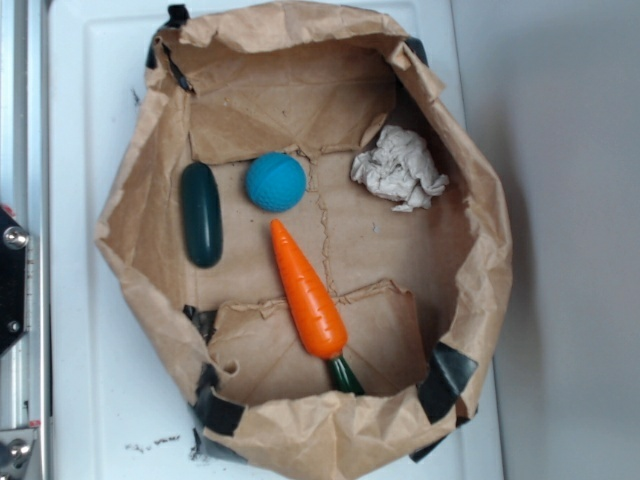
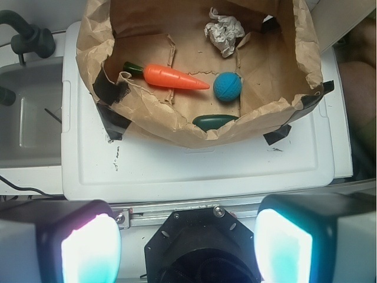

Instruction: Grab the carrot.

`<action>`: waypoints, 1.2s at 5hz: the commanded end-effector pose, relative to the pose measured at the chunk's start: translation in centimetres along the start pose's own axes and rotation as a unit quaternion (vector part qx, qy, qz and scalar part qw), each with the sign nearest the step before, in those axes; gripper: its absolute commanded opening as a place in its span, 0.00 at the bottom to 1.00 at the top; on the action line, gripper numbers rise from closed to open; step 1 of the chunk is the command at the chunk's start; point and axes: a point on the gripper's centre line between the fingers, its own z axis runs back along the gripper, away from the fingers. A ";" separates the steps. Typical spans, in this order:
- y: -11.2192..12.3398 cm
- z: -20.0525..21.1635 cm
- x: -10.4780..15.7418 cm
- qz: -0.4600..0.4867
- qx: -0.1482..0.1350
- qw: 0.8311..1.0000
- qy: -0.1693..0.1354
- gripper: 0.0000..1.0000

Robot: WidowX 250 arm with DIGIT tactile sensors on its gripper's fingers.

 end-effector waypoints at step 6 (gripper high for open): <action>-2.1 -0.6 9.8 -0.027 -0.061 0.998 -0.007 1.00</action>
